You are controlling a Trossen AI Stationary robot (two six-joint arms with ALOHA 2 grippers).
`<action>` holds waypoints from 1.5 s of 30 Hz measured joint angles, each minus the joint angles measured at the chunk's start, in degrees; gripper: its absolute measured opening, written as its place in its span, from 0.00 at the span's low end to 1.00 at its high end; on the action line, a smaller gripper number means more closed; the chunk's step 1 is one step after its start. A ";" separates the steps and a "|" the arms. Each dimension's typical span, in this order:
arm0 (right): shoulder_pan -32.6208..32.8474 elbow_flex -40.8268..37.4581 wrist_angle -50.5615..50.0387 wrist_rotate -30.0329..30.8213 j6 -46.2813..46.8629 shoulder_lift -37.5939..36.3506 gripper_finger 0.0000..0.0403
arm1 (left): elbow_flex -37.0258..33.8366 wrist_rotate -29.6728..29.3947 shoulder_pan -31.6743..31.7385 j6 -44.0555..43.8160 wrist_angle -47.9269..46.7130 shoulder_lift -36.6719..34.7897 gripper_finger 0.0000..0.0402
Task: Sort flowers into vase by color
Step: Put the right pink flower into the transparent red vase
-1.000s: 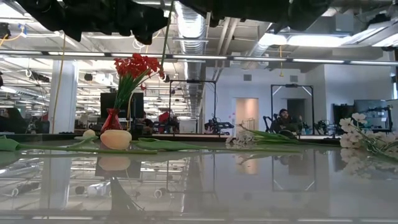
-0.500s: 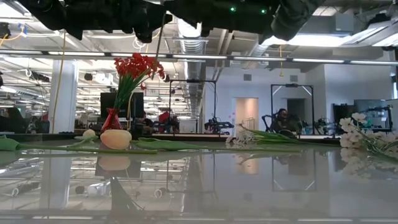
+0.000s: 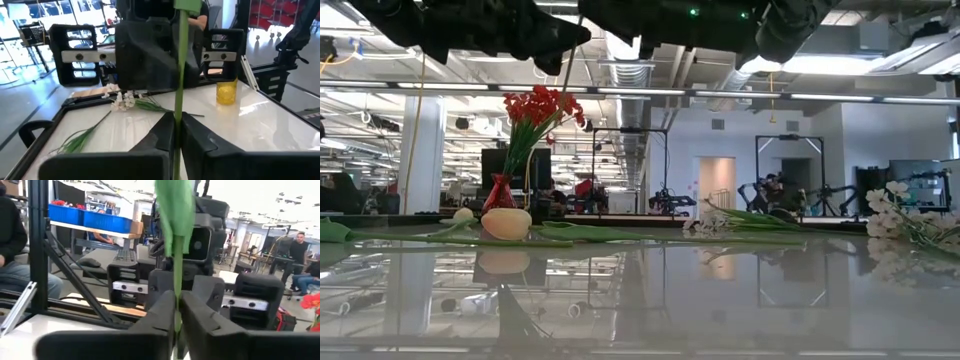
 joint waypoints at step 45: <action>0.94 -0.07 -37.42 0.31 0.55 -2.73 0.66 | -13.53 -17.79 45.83 -9.16 6.05 -25.30 0.00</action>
